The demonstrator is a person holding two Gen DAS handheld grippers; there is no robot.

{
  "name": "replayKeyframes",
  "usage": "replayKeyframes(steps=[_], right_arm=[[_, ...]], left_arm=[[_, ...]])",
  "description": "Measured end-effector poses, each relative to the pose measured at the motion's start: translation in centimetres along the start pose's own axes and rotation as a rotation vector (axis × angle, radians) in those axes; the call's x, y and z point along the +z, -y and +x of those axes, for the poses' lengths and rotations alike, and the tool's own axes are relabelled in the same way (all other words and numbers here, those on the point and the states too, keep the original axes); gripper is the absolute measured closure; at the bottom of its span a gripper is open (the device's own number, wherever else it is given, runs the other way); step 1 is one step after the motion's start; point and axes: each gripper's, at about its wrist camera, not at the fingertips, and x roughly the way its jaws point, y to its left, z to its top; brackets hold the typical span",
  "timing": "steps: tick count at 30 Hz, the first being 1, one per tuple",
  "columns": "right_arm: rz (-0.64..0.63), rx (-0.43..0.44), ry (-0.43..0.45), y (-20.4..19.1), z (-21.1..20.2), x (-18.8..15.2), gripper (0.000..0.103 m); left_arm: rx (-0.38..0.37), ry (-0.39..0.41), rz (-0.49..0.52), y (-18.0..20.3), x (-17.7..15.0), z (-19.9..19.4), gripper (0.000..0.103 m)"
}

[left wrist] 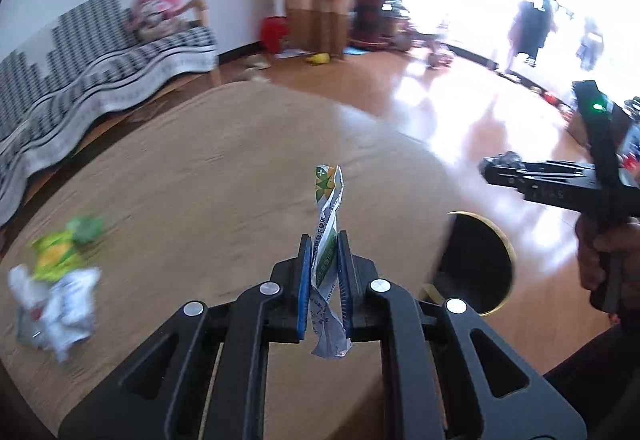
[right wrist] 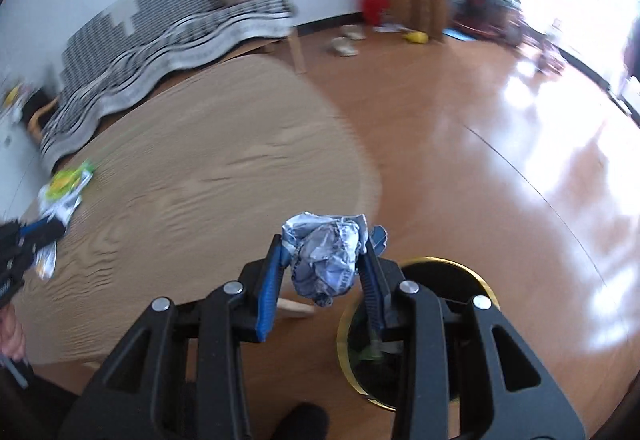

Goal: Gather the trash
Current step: 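Carry the strip wrapper and crumpled paper over the trash bin with both tools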

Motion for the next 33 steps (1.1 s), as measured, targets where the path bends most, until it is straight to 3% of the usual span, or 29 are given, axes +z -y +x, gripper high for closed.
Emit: replayKeyframes(steps=[6,13,17,26,29,31,33], right_arm=[[0.152,-0.068,-0.041,7.8,0.6,-1.9,0.066],[0.204,-0.090,-0.198,11.0,3.7,-4.2,0.065],[0.205,-0.090,-0.239,11.7,4.6,-5.1,0.065],[0.218,-0.065,-0.234,11.7,4.5,-4.9,0.063],[0.215,-0.061,-0.229,11.8,4.4,-4.6,0.055],[0.210,-0.062,-0.217,11.8,4.1,-4.5,0.040],[0.209,-0.062,-0.203,11.8,3.7,-4.4,0.037]], left_arm=[[-0.127,-0.016,0.076,8.1,0.9,3.8,0.091],[-0.203,-0.067,0.142,14.0,0.9,8.1,0.091],[-0.214,-0.085,0.151,14.7,1.2,9.4,0.091],[-0.224,-0.096,0.157,14.6,1.6,10.3,0.091],[-0.224,-0.097,0.158,14.5,1.6,10.4,0.091],[-0.224,-0.099,0.159,14.4,1.5,10.4,0.091],[-0.225,-0.102,0.161,14.4,1.4,10.5,0.091]])
